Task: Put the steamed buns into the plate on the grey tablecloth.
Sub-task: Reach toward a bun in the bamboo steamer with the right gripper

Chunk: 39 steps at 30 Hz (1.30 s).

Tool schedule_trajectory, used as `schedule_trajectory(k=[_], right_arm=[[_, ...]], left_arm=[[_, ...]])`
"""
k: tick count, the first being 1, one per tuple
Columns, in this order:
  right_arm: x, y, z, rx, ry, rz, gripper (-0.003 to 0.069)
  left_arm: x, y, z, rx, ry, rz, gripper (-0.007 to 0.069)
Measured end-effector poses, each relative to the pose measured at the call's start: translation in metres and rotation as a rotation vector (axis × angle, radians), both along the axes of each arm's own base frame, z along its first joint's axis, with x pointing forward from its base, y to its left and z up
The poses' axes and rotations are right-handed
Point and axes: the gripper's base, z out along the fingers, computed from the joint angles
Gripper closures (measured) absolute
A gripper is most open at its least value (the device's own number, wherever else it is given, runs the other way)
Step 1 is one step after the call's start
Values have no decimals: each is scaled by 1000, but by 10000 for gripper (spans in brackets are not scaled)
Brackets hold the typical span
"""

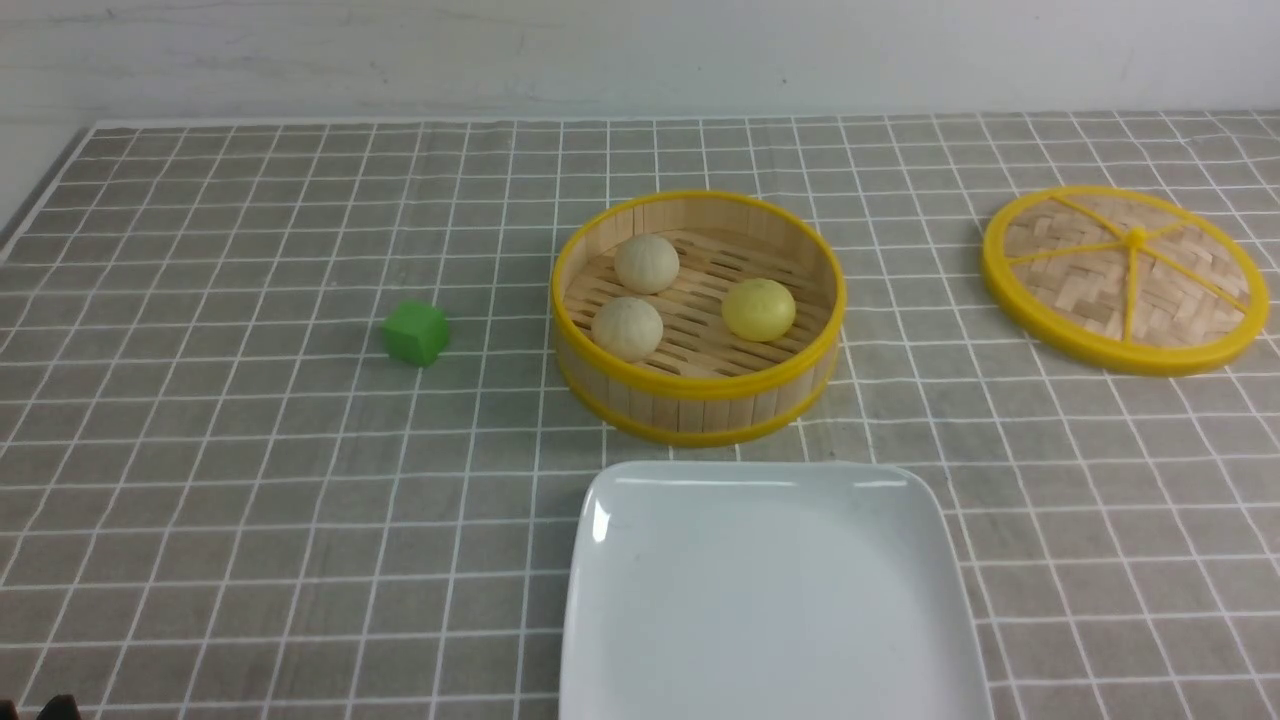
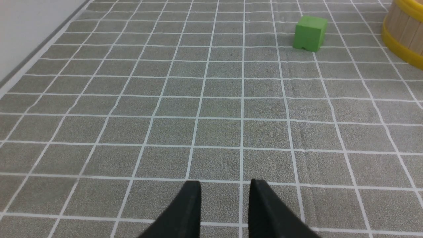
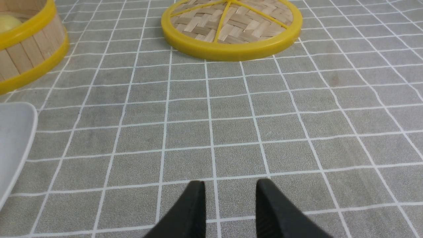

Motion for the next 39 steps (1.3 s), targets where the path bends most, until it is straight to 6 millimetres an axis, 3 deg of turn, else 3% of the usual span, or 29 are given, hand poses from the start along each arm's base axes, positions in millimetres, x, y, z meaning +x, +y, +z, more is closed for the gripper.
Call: schedule_trajectory(k=[6,9,13,18,23,26,29,30,31,34,36,39], right_arm=[[0,1,1,63,-10,-11,420],[0,7,1,397,-15,-45,420],[1,15,2,860,5,-91,420],[1,18,2,1013,17,-105,420],[1,17,4,1019,2,-103,426],[0,17,19,955,-50,-55,462],[-7,17,73,720,-218,67,584],[-8,17,76,688,-224,75,599],[-8,17,97,576,-236,103,642],[7,22,125,362,-62,159,671],[21,25,130,329,99,184,669],[58,31,129,316,418,225,659]], left_arm=[[0,-1,0,-65,-5,6,386],[0,-7,0,-351,-8,32,386],[0,-16,2,-868,19,81,386],[0,-19,4,-1065,18,102,384],[1,-19,6,-1096,2,103,384],[1,-19,6,-1084,-9,97,384],[-1,-20,15,-1030,5,63,405],[-2,-21,18,-1022,-1,55,412],[-4,-22,28,-995,-10,29,436],[-12,-24,60,-899,-47,-50,536],[-15,-26,73,-849,-18,-76,587],[-9,-32,83,-758,187,-88,623]])
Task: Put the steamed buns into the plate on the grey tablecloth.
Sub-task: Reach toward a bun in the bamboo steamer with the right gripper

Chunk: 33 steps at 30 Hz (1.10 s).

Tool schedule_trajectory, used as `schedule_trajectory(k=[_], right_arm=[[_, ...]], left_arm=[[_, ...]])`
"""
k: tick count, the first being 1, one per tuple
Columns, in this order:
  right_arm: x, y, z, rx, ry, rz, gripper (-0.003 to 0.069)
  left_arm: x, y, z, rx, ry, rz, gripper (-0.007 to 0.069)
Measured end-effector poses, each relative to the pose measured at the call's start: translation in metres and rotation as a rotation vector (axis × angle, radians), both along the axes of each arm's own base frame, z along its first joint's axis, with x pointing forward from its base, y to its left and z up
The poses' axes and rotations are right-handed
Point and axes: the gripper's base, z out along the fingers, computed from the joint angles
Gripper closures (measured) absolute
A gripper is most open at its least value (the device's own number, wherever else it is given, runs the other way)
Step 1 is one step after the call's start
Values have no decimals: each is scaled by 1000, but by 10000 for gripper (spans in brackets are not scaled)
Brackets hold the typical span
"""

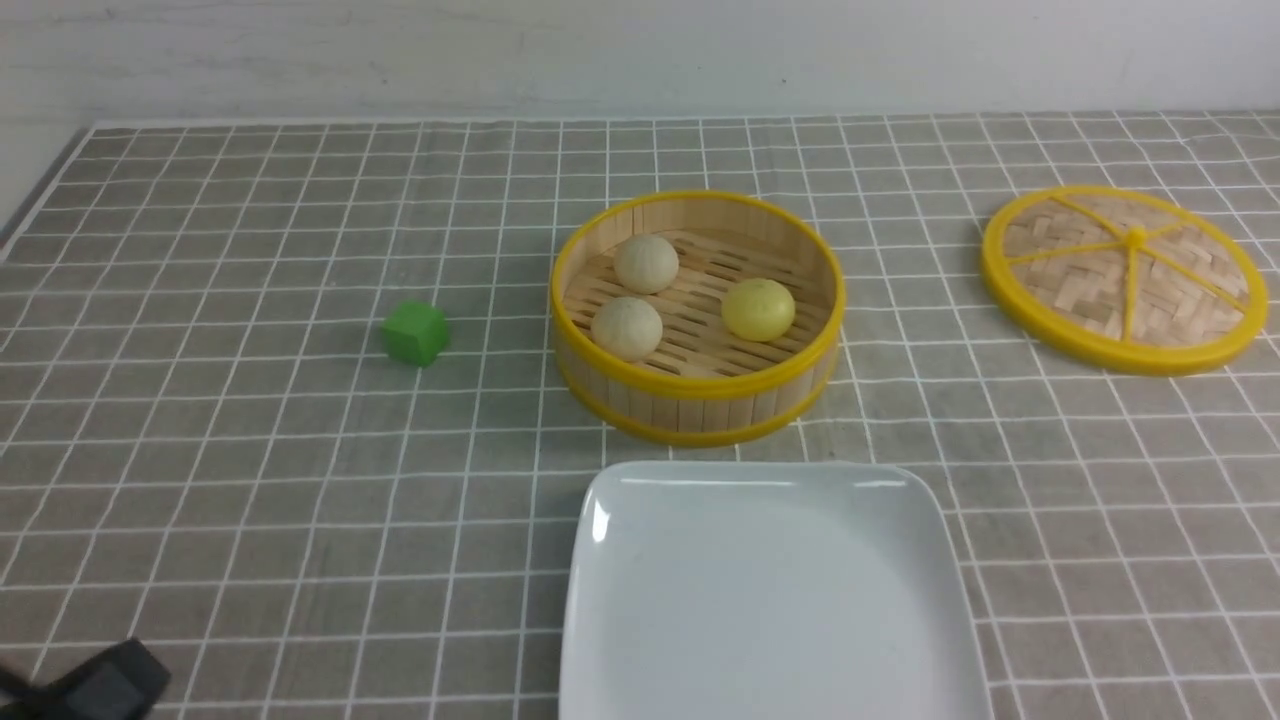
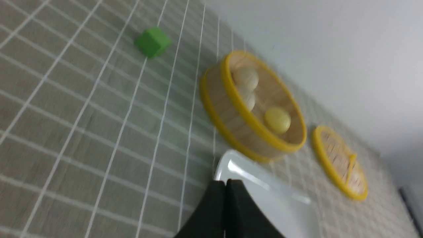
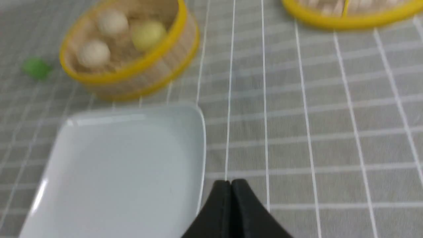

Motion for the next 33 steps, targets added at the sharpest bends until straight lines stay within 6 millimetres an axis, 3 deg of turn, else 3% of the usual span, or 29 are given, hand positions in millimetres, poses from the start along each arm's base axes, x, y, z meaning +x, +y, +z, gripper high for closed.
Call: schedule_trajectory(k=[2,7,11,15,18,22,25,27,33], right_arm=[[26,5,-5,8,126,68,657],[78,26,-22,143,256,301,654],[122,41,-24,275,222,468,649],[159,48,-10,293,152,523,643],[184,61,0,253,149,564,640],[221,94,11,89,199,615,617],[236,109,12,1,224,612,589],[257,130,7,-140,247,590,524],[292,163,-16,-317,205,572,355]], left_arm=[[6,-3,4,48,115,-54,623],[34,-6,11,132,376,-167,622],[60,-5,20,180,452,-183,606],[81,-3,25,210,500,-182,564],[93,-3,24,208,526,-181,516],[106,-3,17,205,566,-175,425],[110,-3,14,203,581,-173,379],[113,-4,12,196,594,-174,335],[114,-5,12,175,594,-174,318]])
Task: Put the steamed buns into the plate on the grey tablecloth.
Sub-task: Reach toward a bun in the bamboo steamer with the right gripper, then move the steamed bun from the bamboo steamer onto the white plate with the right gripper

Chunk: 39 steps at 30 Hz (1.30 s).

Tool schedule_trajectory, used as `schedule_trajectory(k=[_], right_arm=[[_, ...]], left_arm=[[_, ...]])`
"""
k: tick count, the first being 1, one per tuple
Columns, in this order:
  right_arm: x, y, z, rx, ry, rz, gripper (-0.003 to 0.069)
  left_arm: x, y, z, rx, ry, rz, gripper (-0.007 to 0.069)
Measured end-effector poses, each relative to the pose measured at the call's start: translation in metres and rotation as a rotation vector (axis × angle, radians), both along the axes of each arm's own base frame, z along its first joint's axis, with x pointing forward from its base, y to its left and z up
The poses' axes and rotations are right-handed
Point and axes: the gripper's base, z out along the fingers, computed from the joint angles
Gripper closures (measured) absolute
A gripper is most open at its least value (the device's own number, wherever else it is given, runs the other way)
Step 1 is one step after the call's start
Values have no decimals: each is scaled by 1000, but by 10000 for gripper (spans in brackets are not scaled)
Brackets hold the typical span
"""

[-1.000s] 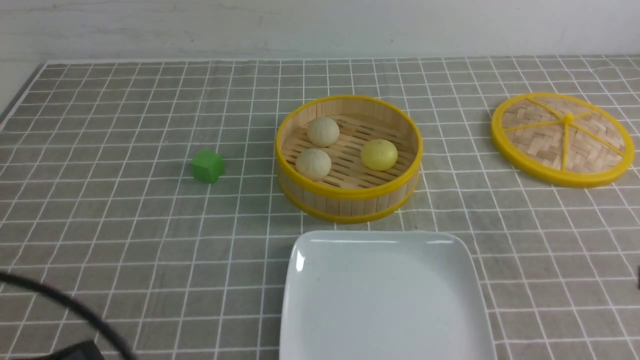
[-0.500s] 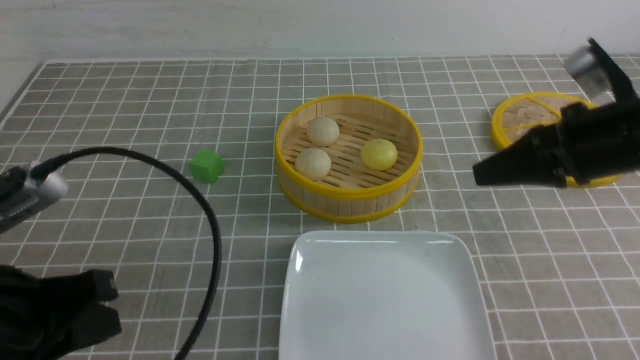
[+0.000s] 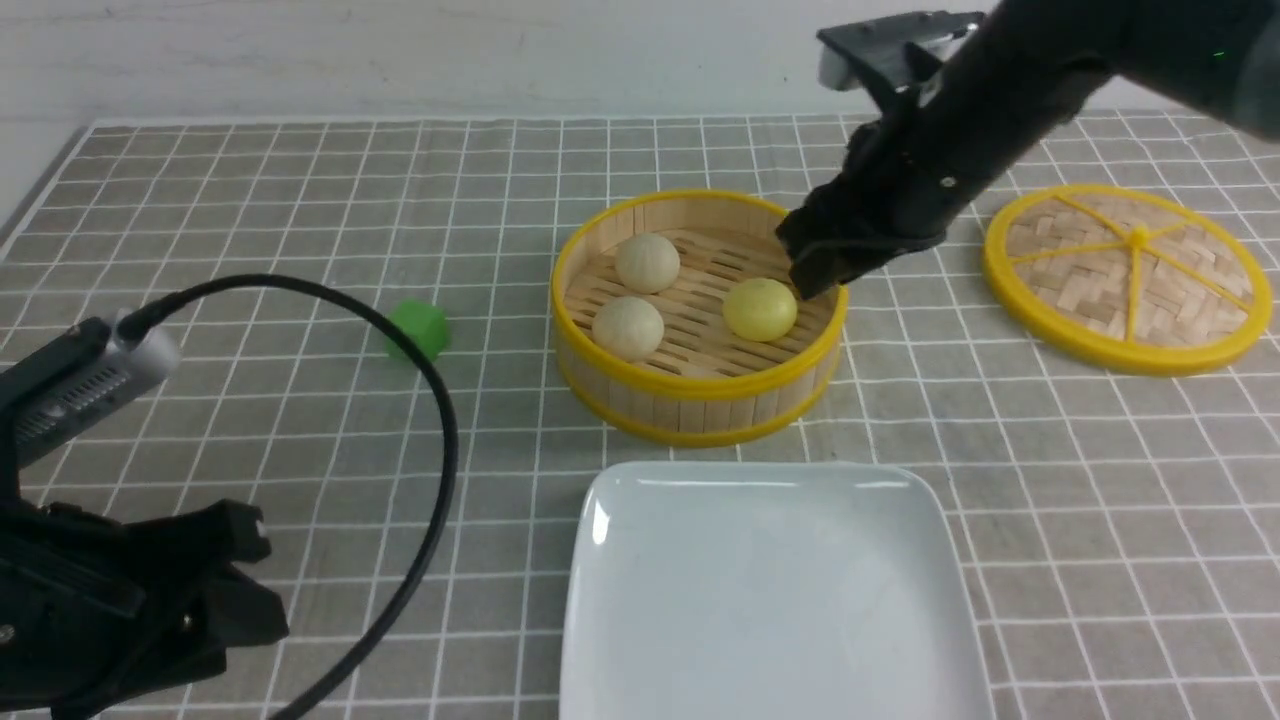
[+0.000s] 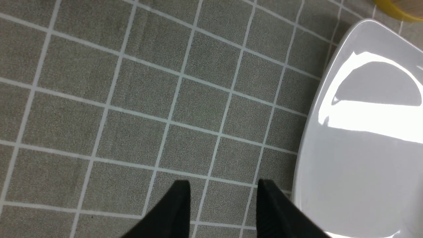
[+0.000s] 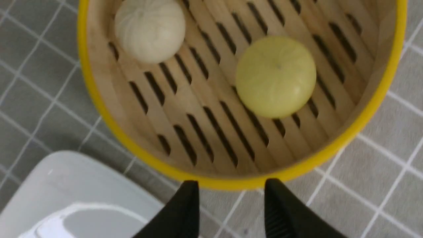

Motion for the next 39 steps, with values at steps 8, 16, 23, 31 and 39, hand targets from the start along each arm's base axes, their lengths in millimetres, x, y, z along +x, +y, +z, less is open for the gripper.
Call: schedule_trajectory(k=[8,16,23,31,39], right_arm=[[30,16,-31,26,-87,-48,246],[47,21,-70,36,-74,-110,243],[52,21,-87,15,-64,-112,274],[45,18,-69,-1,-58,-96,645],[0,2,14,-12,-11,-43,648]], left_arm=[[-2,-1,-1,-4,20,-8,318],[-3,-1,-1,-5,30,-12,318],[-3,-1,-1,-5,31,-12,318],[-3,-1,-1,0,31,-13,318],[-3,0,-1,3,31,-14,318]])
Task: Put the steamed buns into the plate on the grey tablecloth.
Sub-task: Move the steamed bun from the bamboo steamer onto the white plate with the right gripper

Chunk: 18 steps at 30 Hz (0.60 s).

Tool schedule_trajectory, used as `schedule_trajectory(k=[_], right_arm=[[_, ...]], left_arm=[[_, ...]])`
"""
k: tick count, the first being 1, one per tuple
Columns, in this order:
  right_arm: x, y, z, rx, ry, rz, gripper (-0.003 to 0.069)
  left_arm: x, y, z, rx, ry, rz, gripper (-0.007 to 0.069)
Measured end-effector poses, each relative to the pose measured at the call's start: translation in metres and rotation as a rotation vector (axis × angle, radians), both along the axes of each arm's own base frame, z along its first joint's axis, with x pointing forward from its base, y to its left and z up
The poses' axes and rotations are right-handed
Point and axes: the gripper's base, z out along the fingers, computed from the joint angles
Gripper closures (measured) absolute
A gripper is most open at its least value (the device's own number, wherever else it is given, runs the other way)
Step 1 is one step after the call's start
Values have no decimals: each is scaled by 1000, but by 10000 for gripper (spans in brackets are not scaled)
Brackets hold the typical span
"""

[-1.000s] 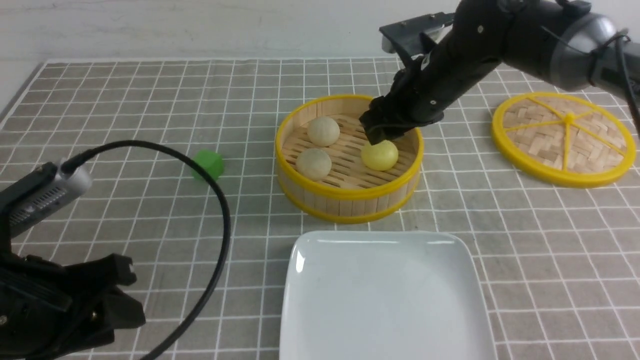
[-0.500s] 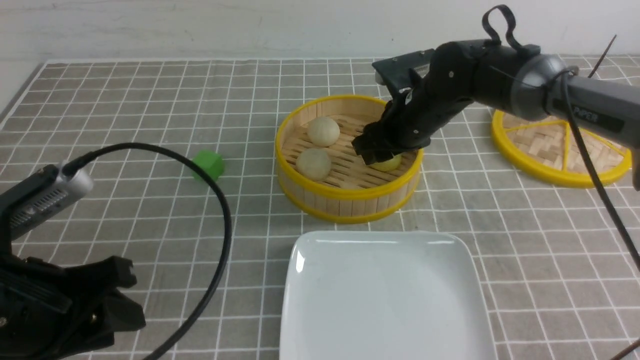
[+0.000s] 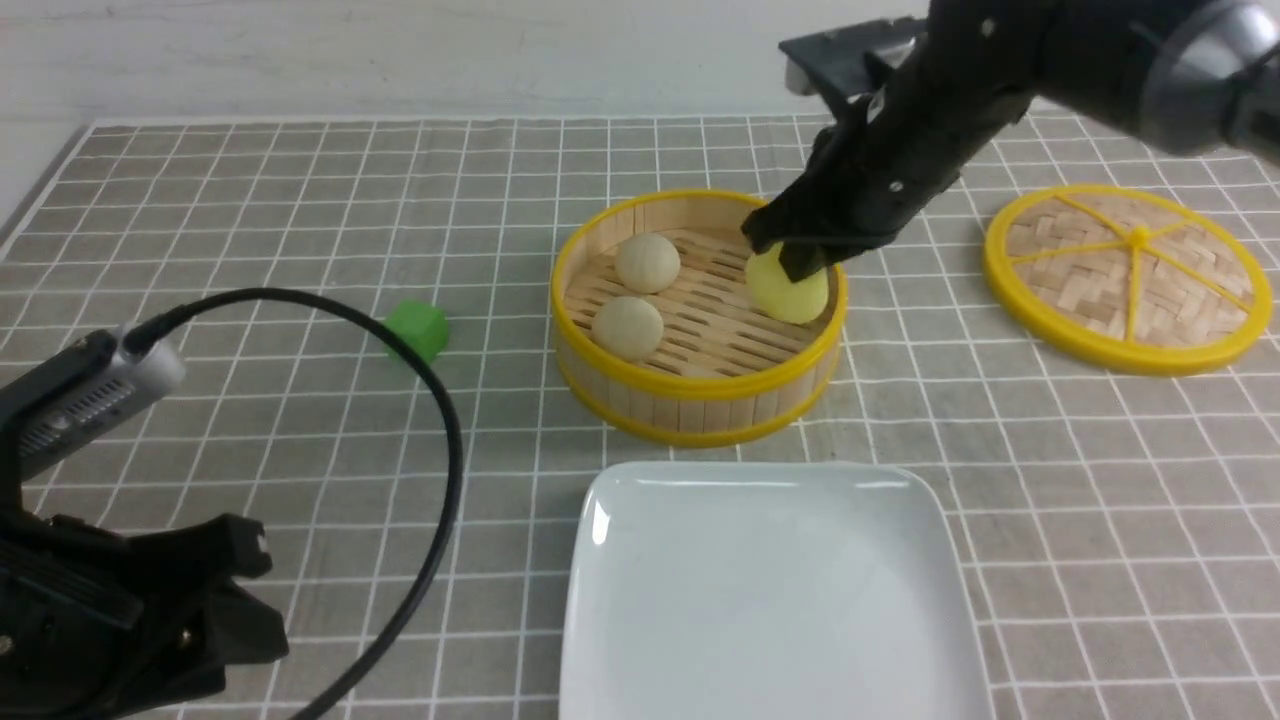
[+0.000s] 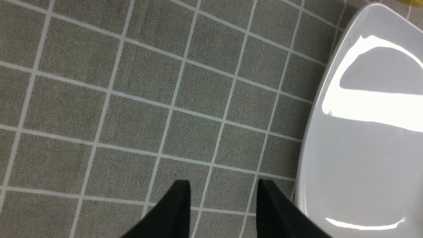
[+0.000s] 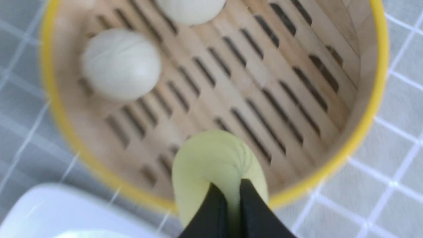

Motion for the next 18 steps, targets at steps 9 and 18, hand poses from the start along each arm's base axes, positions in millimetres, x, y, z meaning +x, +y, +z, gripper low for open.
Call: schedule_trajectory(k=[9,18], right_arm=[[-84,-25,90,53,9,82,648],[-157,-12,21,-21,267,222,634]], left_arm=[[0,0,0,1,0,0,318],[0,0,0,0,-1,0,318]])
